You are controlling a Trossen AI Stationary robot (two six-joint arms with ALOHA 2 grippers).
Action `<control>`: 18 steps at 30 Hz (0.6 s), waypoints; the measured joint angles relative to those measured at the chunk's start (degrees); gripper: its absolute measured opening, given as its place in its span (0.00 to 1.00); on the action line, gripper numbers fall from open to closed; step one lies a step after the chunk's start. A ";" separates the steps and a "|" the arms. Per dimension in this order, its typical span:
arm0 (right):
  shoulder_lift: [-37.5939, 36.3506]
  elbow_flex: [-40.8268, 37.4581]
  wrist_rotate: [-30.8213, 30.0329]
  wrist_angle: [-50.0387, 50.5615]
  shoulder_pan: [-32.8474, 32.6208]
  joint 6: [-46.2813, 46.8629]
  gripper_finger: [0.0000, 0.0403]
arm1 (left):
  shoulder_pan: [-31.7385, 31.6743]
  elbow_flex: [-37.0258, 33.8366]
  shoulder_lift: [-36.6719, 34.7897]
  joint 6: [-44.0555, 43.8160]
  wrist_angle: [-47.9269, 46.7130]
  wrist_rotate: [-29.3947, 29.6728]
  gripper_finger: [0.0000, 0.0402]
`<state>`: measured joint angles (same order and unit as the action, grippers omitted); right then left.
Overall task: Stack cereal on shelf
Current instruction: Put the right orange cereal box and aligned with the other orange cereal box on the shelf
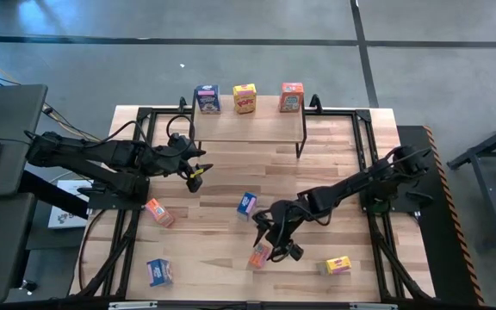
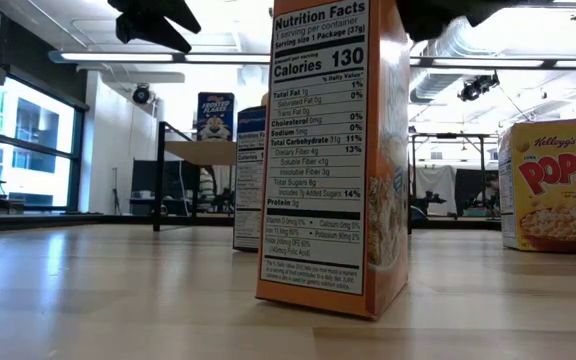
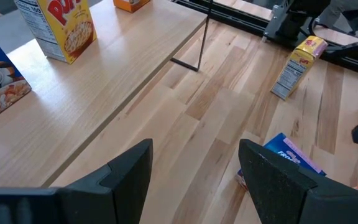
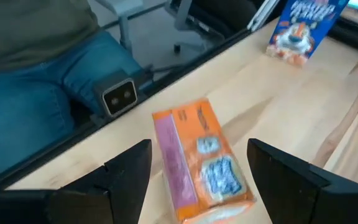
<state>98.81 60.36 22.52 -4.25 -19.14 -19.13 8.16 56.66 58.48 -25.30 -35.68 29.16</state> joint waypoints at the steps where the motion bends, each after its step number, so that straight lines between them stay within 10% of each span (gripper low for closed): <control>1: 0.34 0.00 -0.07 -0.12 0.00 0.01 0.64 | 0.00 0.00 0.00 0.00 -0.04 0.00 0.57; 18: 1.81 0.00 -2.43 1.77 0.00 0.09 0.61 | 0.00 0.02 0.00 0.00 0.00 0.01 0.57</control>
<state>100.62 60.36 20.10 -2.48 -19.14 -19.03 8.16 56.69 58.48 -25.30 -35.68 29.17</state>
